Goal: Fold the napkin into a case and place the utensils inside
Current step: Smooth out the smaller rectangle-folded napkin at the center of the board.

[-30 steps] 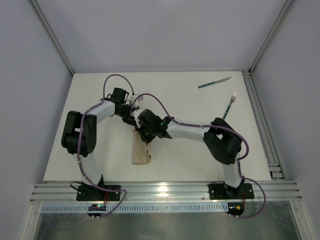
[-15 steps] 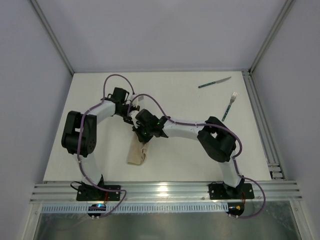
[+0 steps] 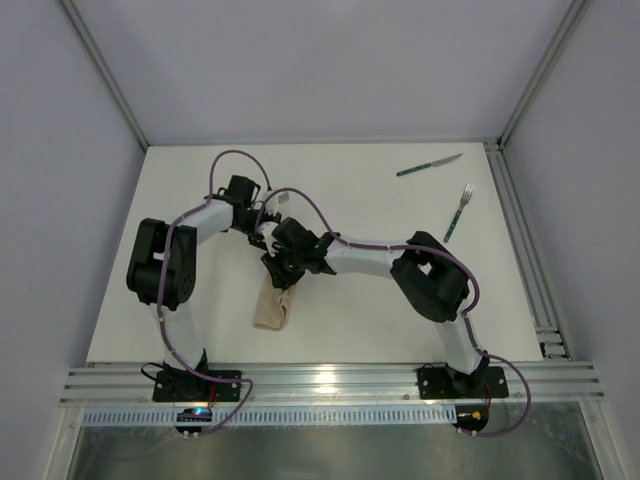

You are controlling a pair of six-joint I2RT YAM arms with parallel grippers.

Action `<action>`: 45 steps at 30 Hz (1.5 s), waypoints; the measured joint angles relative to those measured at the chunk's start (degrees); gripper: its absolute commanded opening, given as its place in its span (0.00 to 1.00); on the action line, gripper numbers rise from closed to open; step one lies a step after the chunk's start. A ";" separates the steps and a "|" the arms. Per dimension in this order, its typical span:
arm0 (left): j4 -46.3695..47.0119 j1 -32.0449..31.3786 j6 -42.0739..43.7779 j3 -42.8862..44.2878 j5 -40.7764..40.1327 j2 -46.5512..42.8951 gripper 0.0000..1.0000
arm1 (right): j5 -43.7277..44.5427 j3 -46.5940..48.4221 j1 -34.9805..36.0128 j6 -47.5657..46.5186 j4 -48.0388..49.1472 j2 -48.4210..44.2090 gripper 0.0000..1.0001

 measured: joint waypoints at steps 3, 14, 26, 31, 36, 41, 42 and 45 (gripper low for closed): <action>-0.66 -0.26 0.90 0.37 -0.15 0.31 0.06 | -0.33 -0.13 0.02 -0.07 0.02 -0.66 0.45; -1.88 -1.40 2.82 1.01 -0.72 1.27 0.05 | -2.34 -2.71 -2.27 -1.75 0.35 -12.90 0.51; -2.84 -5.03 4.22 2.45 -1.90 1.81 0.05 | -8.94 -13.38 -17.46 -1.38 7.21 -16.15 0.59; -3.58 -6.88 4.31 4.33 -1.92 3.08 0.05 | -11.93 -13.55 -18.75 -1.11 12.90 -10.62 0.59; -4.66 -7.78 4.33 5.38 -2.38 3.76 0.05 | -14.29 -14.95 -19.19 -0.11 17.49 -6.05 0.59; -4.98 -7.93 4.50 5.51 -2.32 3.87 0.05 | -14.97 -16.63 -19.32 0.70 22.10 -5.55 0.59; -5.01 -7.93 4.48 5.51 -2.29 3.87 0.05 | -15.04 -16.63 -19.32 0.90 23.10 -5.14 0.59; -5.11 -7.93 4.44 5.51 -2.32 3.87 0.04 | -15.06 -16.68 -19.39 1.57 26.01 -3.87 0.59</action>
